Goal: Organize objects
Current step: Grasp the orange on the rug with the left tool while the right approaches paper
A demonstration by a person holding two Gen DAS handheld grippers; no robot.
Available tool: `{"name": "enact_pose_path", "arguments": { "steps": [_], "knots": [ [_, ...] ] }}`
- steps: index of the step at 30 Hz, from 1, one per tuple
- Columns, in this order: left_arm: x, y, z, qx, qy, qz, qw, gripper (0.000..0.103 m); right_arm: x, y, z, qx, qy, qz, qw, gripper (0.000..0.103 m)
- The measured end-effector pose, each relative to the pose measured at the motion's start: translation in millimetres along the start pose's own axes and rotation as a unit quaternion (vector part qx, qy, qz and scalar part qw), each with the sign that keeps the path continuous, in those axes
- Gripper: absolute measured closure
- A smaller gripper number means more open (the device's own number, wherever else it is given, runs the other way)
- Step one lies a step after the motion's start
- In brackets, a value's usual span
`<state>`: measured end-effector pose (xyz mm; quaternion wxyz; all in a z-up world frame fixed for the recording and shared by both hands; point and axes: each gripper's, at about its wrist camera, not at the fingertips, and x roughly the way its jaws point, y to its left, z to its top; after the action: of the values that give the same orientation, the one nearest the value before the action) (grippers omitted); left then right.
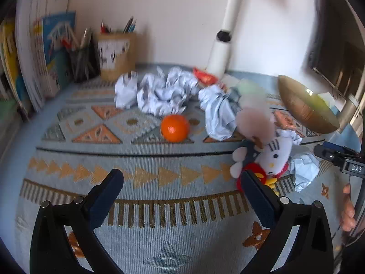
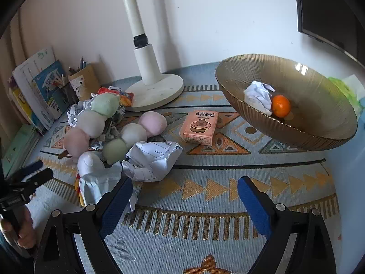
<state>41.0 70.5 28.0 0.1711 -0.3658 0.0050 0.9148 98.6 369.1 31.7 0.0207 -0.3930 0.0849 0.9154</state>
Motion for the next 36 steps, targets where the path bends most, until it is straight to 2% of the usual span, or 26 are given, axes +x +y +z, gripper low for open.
{"name": "enact_pose_path", "arguments": {
  "steps": [1, 3, 6, 9, 13, 14, 15, 18, 20, 21, 22, 23, 24, 26, 27, 28, 29, 30, 32, 34, 36],
  "knots": [
    [-1, 0, -1, 0.000, -0.002, 0.001, 1.0000, 0.001, 2, -3, -5, 0.011, -0.006, 0.012, 1.000, 0.011],
    [1, 2, -1, -0.006, 0.006, 0.002, 1.0000, 0.001, 7, -5, -5, 0.020, 0.006, 0.009, 1.000, 0.011],
    [6, 11, 1, -0.028, 0.018, 0.001, 0.9994, 0.001, -1, -8, -6, 0.027, -0.019, 0.012, 0.999, 0.010],
    [8, 22, 2, -0.056, 0.029, -0.023, 0.9978, 0.001, -6, -11, -7, 0.032, -0.030, 0.015, 0.999, 0.010],
    [25, 36, 29, -0.095, 0.089, -0.068, 0.9892, 0.001, -8, -13, -5, 0.021, -0.038, 0.034, 0.998, 0.010],
    [35, 37, 41, -0.094, 0.115, -0.090, 0.9848, 0.001, -9, -12, -5, 0.019, -0.039, 0.040, 0.998, 0.010],
    [41, 37, 49, -0.094, 0.119, -0.094, 0.9840, 0.004, -11, -9, -6, 0.013, -0.041, 0.051, 0.998, 0.010],
    [59, 23, 65, -0.039, 0.091, -0.056, 0.9935, 0.005, -13, 0, -7, 0.000, -0.027, 0.097, 0.995, 0.011],
    [81, 13, 66, -0.022, 0.112, -0.055, 0.9919, 0.028, -11, 6, -11, 0.020, -0.004, 0.158, 0.987, 0.010],
    [88, 10, 65, -0.019, 0.121, -0.058, 0.9908, 0.048, -11, 12, -12, 0.024, 0.001, 0.171, 0.985, 0.010],
    [94, 7, 64, -0.015, 0.124, -0.043, 0.9912, 0.067, -12, 20, -12, 0.016, 0.003, 0.165, 0.986, 0.010],
    [98, 5, 62, -0.014, 0.128, -0.038, 0.9910, 0.069, -12, 28, -9, 0.000, 0.005, 0.147, 0.989, 0.010],
    [94, 5, 61, -0.016, 0.114, -0.041, 0.9925, 0.069, -12, 36, -8, -0.018, 0.007, 0.134, 0.991, 0.010],
    [87, 10, 58, -0.027, 0.105, -0.045, 0.9931, 0.069, -9, 45, -7, -0.041, 0.012, 0.124, 0.991, 0.010],
    [83, 12, 55, -0.033, 0.099, -0.038, 0.9938, 0.069, -3, 52, -7, -0.048, 0.021, 0.112, 0.992, 0.013],
    [78, 14, 53, -0.037, 0.095, -0.035, 0.9942, 0.069, 3, 56, -7, -0.049, 0.027, 0.105, 0.993, 0.023],
    [72, 18, 49, -0.045, 0.089, -0.036, 0.9944, 0.069, 10, 57, -7, -0.048, 0.033, 0.103, 0.993, 0.034],
    [66, 20, 46, -0.053, 0.084, -0.040, 0.9943, 0.069, 18, 61, -8, -0.047, 0.046, 0.115, 0.991, 0.054],
    [52, 24, 39, -0.067, 0.071, -0.053, 0.9938, 0.069, 14, 64, -10, -0.046, 0.035, 0.117, 0.991, 0.055],
    [42, 24, 32, -0.071, 0.066, -0.050, 0.9940, 0.069, -8, 58, -15, -0.047, 0.013, 0.130, 0.990, 0.055],
    [33, 23, 23, -0.075, 0.055, -0.044, 0.9947, 0.069, -29, 43, -20, -0.036, -0.005, 0.120, 0.992, 0.054]
  ]
}}
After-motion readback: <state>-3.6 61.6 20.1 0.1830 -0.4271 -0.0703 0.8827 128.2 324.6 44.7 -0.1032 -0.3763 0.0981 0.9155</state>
